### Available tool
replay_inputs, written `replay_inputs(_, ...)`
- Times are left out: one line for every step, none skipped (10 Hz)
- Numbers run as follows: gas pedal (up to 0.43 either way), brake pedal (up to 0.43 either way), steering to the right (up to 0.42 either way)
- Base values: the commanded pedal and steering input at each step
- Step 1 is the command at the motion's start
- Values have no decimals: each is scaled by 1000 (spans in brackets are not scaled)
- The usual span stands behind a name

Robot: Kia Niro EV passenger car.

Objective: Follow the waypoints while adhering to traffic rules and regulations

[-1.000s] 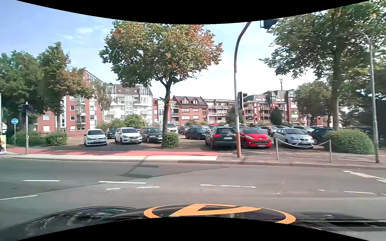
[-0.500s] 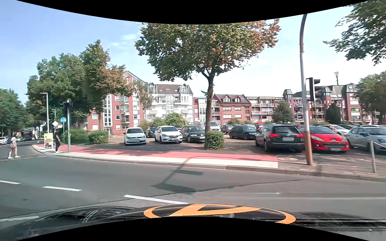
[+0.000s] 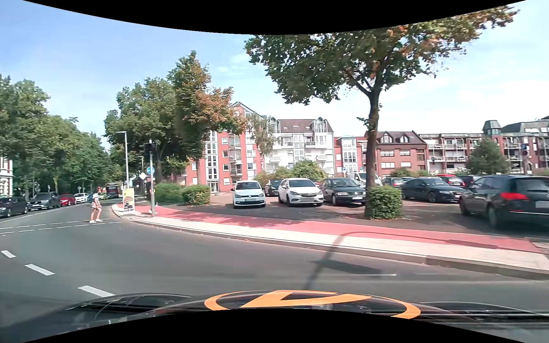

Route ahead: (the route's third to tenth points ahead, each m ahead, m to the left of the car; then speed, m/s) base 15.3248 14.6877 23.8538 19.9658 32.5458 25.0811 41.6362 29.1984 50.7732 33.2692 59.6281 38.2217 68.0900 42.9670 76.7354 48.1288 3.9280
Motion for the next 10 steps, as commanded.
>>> replay_inputs(0, 0, -437)
replay_inputs(0, 0, -437)
replay_inputs(0, 0, -437)
replay_inputs(0, 0, -436)
replay_inputs(0, 0, -436)
replay_inputs(0, 0, -434)
replay_inputs(0, 0, -431)
replay_inputs(8, 0, -428)
replay_inputs(79, 0, -425)
replay_inputs(118, 0, -424)
